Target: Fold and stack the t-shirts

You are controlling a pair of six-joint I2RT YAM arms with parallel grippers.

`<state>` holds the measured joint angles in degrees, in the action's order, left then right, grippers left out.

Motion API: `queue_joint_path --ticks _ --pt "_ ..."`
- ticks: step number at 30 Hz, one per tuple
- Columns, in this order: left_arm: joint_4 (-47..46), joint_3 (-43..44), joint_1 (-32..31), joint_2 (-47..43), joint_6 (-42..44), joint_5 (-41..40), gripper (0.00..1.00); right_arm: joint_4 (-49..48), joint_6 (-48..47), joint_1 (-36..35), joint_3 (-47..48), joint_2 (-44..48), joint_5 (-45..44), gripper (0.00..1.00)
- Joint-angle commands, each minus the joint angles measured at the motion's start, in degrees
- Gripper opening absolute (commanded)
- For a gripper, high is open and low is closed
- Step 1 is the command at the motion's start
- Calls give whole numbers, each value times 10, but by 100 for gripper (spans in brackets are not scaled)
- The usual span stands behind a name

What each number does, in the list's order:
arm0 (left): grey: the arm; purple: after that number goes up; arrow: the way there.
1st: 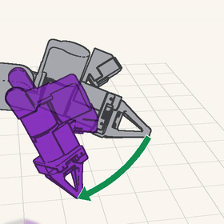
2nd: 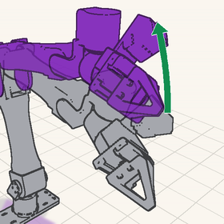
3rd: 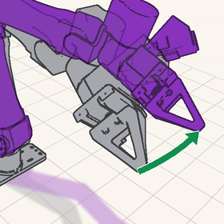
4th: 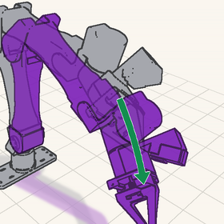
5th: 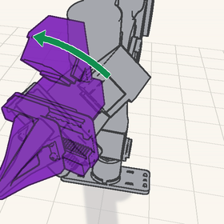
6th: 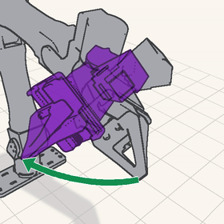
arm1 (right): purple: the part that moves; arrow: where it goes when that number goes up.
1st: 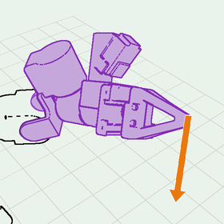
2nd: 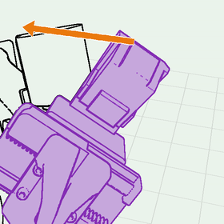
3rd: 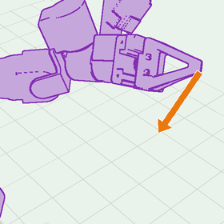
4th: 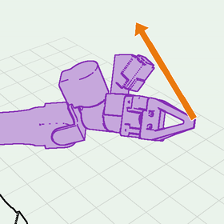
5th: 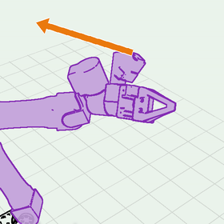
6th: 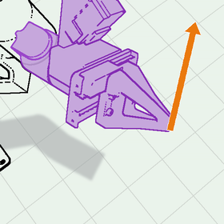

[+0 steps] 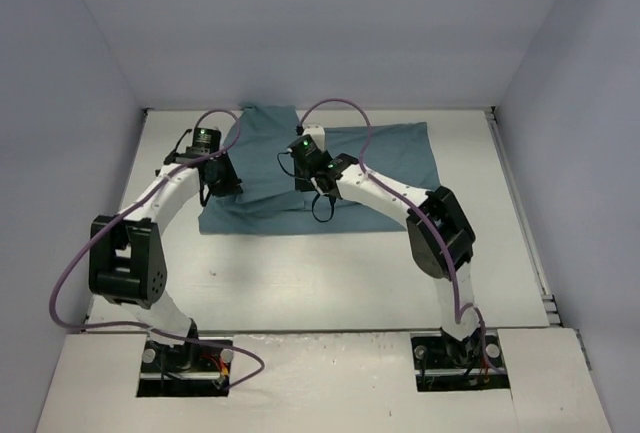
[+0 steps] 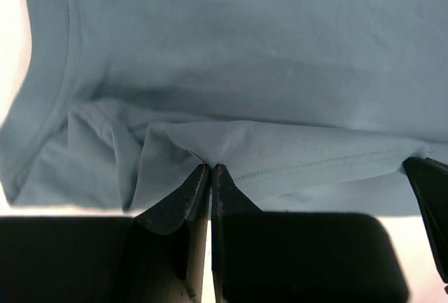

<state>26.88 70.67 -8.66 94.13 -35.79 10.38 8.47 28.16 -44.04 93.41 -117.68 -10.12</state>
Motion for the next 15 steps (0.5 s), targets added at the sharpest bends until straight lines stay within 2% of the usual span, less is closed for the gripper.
queue_joint_path --ticks 1,6,15 --pt "-10 74 9 38 31 21 0 10 -42 14 67 -32 24 0" --pt "-11 151 11 93 45 40 0 12 -61 34 134 -78 43 0" --pt "-12 233 15 166 72 53 0 12 -50 61 172 -113 65 0"
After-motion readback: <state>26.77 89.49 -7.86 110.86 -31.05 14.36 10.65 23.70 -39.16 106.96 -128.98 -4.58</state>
